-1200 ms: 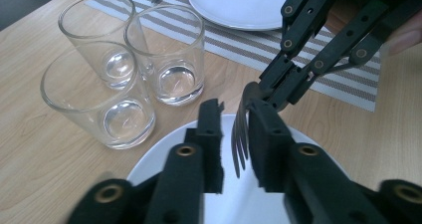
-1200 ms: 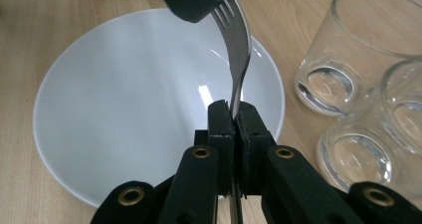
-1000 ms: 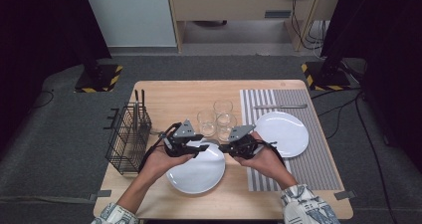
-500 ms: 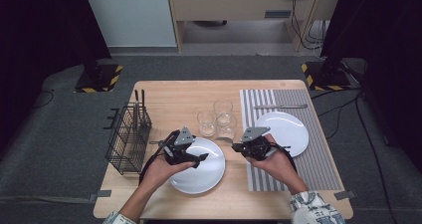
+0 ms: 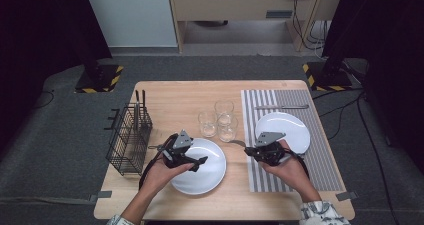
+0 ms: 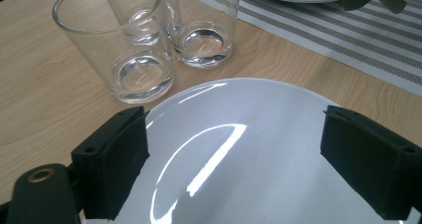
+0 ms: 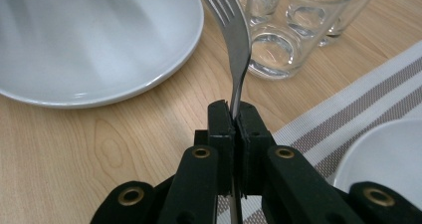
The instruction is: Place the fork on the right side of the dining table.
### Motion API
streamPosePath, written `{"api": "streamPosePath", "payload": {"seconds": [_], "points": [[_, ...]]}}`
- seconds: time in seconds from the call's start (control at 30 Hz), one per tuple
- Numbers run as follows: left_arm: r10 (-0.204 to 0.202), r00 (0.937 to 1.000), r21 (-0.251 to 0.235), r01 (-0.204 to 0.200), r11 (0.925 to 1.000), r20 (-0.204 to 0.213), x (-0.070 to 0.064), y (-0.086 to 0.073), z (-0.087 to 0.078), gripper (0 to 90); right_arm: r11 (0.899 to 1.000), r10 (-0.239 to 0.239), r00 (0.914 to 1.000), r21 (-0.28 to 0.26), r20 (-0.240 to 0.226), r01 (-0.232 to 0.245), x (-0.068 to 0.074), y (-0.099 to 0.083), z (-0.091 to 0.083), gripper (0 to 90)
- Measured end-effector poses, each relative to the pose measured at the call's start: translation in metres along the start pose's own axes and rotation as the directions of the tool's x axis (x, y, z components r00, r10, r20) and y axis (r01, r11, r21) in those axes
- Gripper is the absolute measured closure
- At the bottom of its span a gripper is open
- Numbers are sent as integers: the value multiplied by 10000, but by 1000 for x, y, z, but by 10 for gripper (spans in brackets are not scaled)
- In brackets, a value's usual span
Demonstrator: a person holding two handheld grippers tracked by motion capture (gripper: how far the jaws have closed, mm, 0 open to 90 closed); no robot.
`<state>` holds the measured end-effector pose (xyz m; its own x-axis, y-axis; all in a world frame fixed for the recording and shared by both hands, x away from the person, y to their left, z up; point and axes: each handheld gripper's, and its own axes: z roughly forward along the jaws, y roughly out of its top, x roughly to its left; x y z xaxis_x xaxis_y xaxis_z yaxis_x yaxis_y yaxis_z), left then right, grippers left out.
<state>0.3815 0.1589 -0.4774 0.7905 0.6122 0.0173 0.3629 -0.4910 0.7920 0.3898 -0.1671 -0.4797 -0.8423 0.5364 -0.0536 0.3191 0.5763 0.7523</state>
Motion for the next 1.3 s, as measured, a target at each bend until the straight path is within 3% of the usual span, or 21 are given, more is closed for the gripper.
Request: {"api": "streamPosePath", "payload": {"seconds": [0.6,1.3], "points": [[-233,9986,-215,223,9995,-476,1,-18,-6,109,9993,365,9980,-140,506,-359,-7,-24,-21,870],[97,9980,63,-93,9999,-623,-4,-24,-5,108,9984,560,9948,28,849,-564,-10,-49,-41,869]]}}
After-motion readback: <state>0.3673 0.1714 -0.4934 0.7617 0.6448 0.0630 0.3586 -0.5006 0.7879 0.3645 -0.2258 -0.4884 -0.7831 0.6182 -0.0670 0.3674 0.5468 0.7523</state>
